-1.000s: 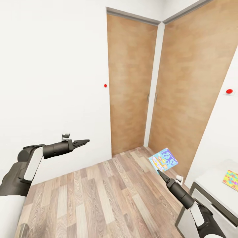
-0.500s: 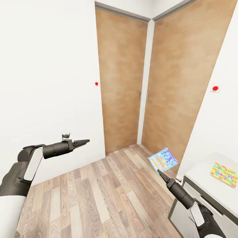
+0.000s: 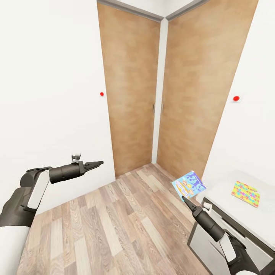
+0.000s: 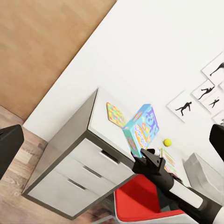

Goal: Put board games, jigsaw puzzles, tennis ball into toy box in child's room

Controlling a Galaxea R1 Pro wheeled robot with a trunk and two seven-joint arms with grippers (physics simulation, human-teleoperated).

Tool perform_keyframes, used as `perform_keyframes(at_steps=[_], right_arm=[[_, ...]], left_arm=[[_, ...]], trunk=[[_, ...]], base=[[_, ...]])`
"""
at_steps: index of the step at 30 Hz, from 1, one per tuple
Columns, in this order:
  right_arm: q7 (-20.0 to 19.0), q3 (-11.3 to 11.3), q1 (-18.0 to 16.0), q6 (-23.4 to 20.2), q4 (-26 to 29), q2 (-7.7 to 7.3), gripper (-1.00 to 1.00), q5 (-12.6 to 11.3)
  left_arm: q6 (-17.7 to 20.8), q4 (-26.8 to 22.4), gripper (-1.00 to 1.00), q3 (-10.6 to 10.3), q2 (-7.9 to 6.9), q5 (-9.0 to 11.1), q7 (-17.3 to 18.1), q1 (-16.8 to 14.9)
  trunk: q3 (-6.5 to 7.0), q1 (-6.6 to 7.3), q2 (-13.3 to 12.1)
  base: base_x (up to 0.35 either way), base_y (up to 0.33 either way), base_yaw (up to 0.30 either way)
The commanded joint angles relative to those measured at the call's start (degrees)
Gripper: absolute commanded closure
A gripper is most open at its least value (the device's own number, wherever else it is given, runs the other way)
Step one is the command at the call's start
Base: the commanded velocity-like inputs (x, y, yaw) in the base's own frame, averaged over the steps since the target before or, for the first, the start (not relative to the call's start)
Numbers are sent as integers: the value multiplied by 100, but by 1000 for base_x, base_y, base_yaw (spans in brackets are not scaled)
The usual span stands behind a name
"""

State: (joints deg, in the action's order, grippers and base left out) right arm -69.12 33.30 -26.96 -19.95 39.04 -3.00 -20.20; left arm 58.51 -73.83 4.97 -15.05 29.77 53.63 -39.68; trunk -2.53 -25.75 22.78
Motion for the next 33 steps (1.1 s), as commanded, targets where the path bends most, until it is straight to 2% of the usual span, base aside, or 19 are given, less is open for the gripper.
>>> perform_keyframes(at_steps=[1,6,11,15,23,33], right_arm=[[-24,9,-6,-56,0,0,100,-19],[-59,9,-4,-72,125,-3,100,-22],[-94,17,38,-250,1116,72,100,-35],[-100,18,123,-381,1369,82,100,-36],[-105,18,154,-428,1460,85,100,-37],[-110,18,156,-431,1466,89,100,-37]], left_arm=[[20,0,-100,4,0,-10,25,-5],[20,0,-100,5,-2,-7,25,-5],[20,0,-100,9,-4,-6,29,-5],[14,0,-100,12,-6,-6,36,-5],[12,0,-100,12,-13,-6,46,-5],[11,0,-100,12,-16,-6,51,-5]], trunk=[[-21,-4,14],[-61,-4,14],[-98,-4,14],[-127,-4,14],[-153,-4,14],[-115,-4,14]], base=[[0,75,-145],[0,35,-138],[0,4,-118],[0,1,-115],[0,0,-162],[0,0,-251]])
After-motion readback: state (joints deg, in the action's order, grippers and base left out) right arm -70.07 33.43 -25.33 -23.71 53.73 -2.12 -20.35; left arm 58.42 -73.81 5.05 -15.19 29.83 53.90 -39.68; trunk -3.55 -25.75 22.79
